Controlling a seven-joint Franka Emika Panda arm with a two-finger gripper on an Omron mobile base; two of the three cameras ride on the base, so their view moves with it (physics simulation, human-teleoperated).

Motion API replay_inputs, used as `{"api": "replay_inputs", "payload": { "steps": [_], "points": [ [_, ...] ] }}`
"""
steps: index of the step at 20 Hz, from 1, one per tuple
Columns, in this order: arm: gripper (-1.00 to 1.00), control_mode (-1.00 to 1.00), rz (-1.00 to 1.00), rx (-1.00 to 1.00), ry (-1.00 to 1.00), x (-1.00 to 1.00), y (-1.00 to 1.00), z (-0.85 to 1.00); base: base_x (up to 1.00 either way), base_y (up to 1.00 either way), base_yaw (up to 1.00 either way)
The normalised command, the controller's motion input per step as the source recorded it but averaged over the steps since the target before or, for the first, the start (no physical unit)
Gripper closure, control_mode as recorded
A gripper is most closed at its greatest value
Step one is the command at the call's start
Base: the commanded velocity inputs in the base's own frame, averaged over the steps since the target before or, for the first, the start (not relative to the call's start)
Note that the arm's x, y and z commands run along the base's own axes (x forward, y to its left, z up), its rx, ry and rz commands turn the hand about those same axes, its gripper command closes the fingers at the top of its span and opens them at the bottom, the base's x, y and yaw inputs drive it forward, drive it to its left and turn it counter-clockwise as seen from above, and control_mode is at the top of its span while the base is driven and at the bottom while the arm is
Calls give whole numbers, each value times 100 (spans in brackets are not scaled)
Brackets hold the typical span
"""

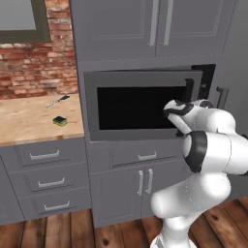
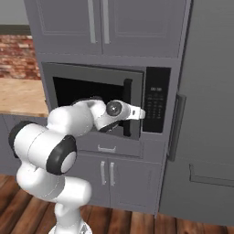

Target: Place the sponge inside the microwave to prepare for sanitizing.

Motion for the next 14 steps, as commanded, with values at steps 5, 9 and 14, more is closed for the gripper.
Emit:
{"api": "replay_inputs", "payload": {
  "steps": [5,9,14],
  "points": [
    [100,-100,-14,-4,24,-38,34,0,0,0,0],
    [100,-100,-14,1,21,-39,37,-31,0,0,0],
    [100,-100,-12,0,24,-32,36,-19,0,0,0]
  ]
}}
